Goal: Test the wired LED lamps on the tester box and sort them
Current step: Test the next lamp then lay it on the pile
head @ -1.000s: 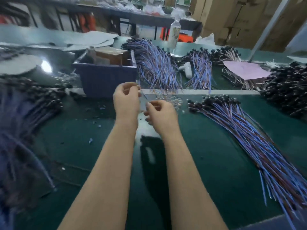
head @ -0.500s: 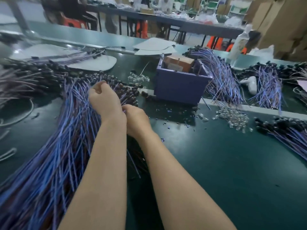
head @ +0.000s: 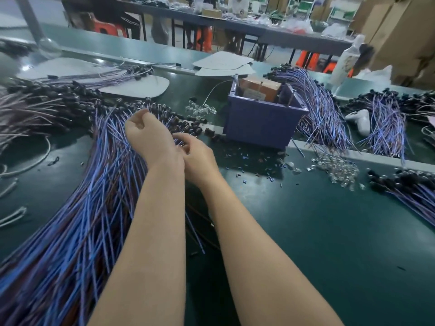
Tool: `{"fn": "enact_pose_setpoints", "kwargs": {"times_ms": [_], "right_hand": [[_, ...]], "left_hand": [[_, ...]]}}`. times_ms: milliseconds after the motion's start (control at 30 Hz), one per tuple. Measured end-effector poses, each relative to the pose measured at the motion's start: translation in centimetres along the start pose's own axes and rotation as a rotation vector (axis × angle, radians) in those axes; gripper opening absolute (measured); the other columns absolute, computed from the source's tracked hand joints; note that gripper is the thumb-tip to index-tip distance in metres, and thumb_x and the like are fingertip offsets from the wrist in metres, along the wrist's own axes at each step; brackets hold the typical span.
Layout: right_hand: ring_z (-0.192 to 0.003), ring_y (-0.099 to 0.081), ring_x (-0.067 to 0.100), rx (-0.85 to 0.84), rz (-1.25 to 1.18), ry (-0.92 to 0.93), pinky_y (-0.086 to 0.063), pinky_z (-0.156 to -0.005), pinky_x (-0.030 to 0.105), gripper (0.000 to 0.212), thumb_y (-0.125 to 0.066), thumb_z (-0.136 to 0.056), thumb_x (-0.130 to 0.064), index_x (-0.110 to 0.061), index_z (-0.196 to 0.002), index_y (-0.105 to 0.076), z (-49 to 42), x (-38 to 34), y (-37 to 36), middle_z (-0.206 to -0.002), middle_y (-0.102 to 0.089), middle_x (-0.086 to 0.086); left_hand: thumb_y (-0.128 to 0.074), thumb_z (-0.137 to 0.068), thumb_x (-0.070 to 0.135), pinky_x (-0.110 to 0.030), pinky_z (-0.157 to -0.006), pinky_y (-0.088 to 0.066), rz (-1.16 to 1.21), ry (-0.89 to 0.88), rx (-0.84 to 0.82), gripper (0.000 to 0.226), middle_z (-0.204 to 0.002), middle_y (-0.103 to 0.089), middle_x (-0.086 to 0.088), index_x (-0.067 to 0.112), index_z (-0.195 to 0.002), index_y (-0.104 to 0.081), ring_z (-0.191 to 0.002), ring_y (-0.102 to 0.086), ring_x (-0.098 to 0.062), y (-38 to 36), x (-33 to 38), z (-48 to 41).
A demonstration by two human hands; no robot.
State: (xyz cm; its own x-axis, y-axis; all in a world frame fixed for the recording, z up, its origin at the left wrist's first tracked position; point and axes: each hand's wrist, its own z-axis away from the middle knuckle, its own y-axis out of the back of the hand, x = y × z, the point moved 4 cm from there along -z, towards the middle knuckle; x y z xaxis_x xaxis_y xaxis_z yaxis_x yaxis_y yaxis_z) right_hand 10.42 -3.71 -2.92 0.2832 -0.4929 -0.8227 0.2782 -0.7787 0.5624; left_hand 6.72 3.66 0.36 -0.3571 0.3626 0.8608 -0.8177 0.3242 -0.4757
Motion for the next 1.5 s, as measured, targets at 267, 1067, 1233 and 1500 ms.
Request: {"fn": "enact_pose_setpoints", "kwargs": {"times_ms": [267, 1067, 1233, 1500], "right_hand": [[-0.073, -0.048, 0.026, 0.007, 0.071, -0.047, -0.032, -0.053, 0.03, 0.026, -0.048, -0.09, -0.012, -0.014, -0.065, -0.05, -0.5, 0.1, -2.0, -0.069, -0.053, 0.002], [-0.058, -0.052, 0.008, 0.674, -0.764, -0.104, -0.045, -0.057, 0.018, 0.023, -0.051, -0.096, -0.009, -0.013, -0.076, -0.063, 8.9, 11.2, 16.9, -0.063, -0.057, -0.001], [-0.056, -0.049, 0.004, 0.972, -0.848, -0.158, -0.047, -0.054, 0.014, 0.025, -0.049, -0.098, -0.012, -0.016, -0.076, -0.06, 9.2, 13.4, 18.6, -0.065, -0.053, -0.001], [-0.047, -0.057, 0.001, 1.223, -1.146, -0.172, -0.051, -0.053, 0.015, 0.023, -0.047, -0.099, -0.017, -0.014, -0.077, -0.055, 10.4, 15.0, 19.9, -0.068, -0.055, 0.001]], "left_hand": [[-0.038, -0.086, 0.0, -0.027, -0.073, -0.039, 0.037, -0.022, -0.049, 0.021, -0.094, -0.051, -0.006, 0.012, -0.095, -0.053, -0.08, -0.045, -0.017, -0.9, 0.2, -0.1], [-0.057, -0.092, 0.012, -0.033, -0.082, -0.053, -0.809, -0.298, -1.245, 0.012, -0.069, -0.065, 0.003, 0.016, -0.083, -0.063, -0.07, -0.064, -0.014, -7.5, -9.9, 14.4], [-0.057, -0.091, 0.023, -0.036, -0.085, -0.051, -1.024, -0.369, -1.145, 0.012, -0.078, -0.069, 0.004, 0.018, -0.082, -0.064, -0.085, -0.065, -0.019, -6.5, -10.3, 12.4], [-0.057, -0.092, 0.023, -0.03, -0.087, -0.045, -1.083, -0.355, -0.738, 0.01, -0.086, -0.06, 0.007, 0.021, -0.093, -0.067, -0.09, -0.059, -0.018, -4.9, -9.2, 8.8]]}}
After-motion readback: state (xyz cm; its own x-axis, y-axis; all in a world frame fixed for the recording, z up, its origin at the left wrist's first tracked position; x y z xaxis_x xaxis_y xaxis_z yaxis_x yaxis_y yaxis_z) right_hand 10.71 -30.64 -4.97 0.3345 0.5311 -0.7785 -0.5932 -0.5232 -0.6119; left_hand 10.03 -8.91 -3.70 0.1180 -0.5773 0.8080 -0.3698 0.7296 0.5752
